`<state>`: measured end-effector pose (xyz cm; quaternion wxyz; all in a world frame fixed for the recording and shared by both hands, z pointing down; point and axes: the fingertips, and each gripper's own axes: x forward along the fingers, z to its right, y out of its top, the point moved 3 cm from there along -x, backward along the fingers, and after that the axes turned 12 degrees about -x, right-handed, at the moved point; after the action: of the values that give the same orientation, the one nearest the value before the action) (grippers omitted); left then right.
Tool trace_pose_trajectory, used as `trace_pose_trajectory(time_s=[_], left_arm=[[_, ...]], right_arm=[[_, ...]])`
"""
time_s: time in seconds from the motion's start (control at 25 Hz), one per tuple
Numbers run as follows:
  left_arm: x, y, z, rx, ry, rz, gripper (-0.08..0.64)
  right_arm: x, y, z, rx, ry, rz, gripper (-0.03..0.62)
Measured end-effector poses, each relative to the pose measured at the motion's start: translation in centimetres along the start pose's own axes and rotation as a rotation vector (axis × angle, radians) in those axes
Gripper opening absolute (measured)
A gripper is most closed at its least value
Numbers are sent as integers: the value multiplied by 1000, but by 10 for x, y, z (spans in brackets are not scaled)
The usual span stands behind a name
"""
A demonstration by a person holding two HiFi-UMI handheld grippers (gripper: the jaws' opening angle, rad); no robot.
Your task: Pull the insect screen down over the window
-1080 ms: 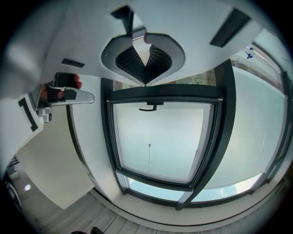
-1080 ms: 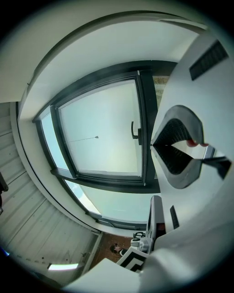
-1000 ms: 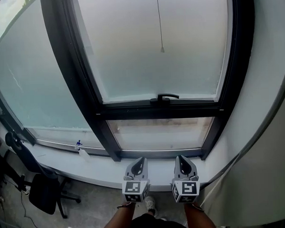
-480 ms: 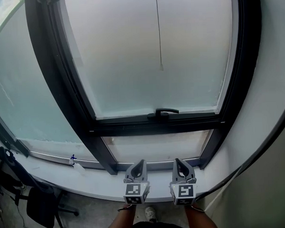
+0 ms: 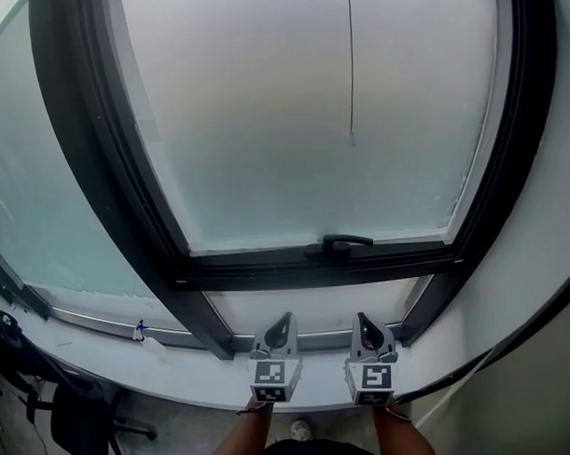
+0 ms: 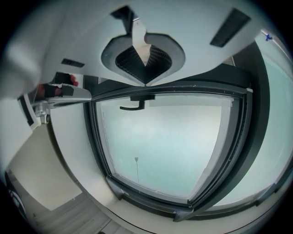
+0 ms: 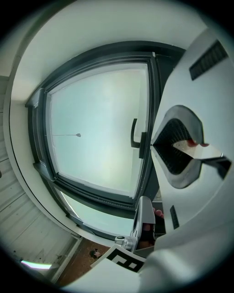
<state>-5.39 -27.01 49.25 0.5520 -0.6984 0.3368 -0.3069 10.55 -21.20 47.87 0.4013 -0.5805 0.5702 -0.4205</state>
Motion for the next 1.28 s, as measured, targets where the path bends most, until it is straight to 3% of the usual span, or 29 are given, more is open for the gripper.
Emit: trace_pose_trajectory(time_s=[0.2, 0.64, 1.08, 1.28], left_arm=[[18, 2, -21, -31, -2, -5, 2], [54, 10, -28, -20, -113, 14, 3], [69, 29, -25, 10, -99, 55, 3], [81, 41, -16, -13, -75, 81, 2]], right_arm=[[26, 2, -1, -10, -16, -7, 5], [64, -3, -5, -5, -45, -47, 5], [79, 10, 8, -23, -33, 7, 6], [83, 27, 30, -69, -32, 101, 5]])
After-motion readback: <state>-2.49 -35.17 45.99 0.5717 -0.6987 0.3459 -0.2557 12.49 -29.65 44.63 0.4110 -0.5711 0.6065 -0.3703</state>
